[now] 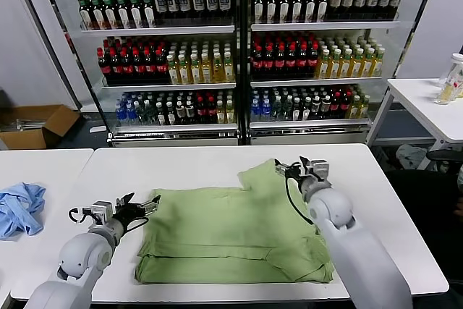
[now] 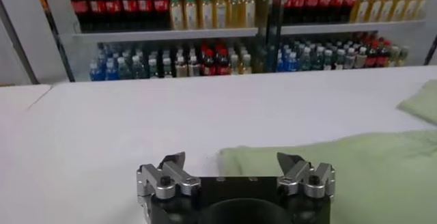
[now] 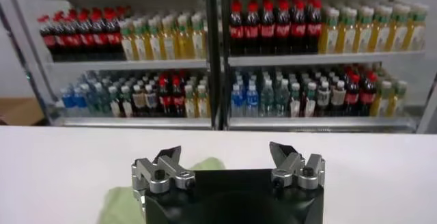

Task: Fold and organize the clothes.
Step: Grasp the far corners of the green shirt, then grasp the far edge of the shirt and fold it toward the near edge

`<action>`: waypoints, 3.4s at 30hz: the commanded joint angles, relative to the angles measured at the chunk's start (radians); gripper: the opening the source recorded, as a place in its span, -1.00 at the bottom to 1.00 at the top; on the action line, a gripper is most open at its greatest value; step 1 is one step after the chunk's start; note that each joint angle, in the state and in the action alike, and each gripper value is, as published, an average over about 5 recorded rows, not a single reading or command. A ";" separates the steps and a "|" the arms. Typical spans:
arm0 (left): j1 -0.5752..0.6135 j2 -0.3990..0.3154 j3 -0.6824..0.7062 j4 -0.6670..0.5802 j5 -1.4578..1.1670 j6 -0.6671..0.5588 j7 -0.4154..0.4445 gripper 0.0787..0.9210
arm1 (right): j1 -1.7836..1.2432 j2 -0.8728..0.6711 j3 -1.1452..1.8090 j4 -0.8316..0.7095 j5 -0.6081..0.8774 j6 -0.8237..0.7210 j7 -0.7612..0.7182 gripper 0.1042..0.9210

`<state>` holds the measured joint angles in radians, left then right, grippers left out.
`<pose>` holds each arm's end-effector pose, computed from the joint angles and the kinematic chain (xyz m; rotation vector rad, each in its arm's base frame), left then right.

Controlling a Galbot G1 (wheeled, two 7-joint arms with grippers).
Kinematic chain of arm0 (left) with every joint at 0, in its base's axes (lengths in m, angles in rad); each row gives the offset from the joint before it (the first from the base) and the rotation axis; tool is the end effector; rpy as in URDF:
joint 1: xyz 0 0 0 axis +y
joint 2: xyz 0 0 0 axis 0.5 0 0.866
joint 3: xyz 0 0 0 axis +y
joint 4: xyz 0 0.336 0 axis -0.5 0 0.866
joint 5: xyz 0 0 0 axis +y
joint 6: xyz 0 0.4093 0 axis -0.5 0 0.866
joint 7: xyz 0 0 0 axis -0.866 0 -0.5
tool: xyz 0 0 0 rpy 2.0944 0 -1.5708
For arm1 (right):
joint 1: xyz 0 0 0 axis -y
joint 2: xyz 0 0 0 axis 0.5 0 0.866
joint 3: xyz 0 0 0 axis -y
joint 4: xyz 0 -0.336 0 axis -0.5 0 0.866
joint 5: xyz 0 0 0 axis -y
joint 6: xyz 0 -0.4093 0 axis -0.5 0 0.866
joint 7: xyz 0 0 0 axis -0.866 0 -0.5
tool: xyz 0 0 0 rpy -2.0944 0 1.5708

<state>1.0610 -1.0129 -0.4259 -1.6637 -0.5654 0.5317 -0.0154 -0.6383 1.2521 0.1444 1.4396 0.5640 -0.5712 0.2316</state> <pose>0.4018 0.1241 -0.2795 -0.1571 -2.6191 -0.0354 0.5117 0.0206 -0.2327 0.1781 -2.6945 -0.0072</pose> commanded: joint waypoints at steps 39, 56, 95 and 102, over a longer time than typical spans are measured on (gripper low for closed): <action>-0.171 -0.002 0.091 0.245 0.009 -0.025 0.155 0.45 | 0.196 0.233 -0.017 -0.494 -0.176 0.089 -0.052 0.44; -0.144 -0.022 0.077 0.227 0.002 -0.054 0.190 -0.68 | 0.160 0.186 -0.035 -0.403 -0.146 0.106 -0.054 -0.75; 0.426 0.062 -0.198 -0.283 -0.176 -0.130 0.148 -0.99 | -0.649 -0.262 0.238 0.777 0.123 -0.007 0.040 -0.99; 0.425 0.061 -0.186 -0.279 -0.158 -0.114 0.171 -0.99 | -0.741 -0.263 0.295 0.816 0.118 -0.008 0.035 -0.99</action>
<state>1.4412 -0.9545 -0.5994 -1.9178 -0.7304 0.4152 0.1432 -1.2672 1.0131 0.3846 2.1773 0.6800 -0.5769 0.2646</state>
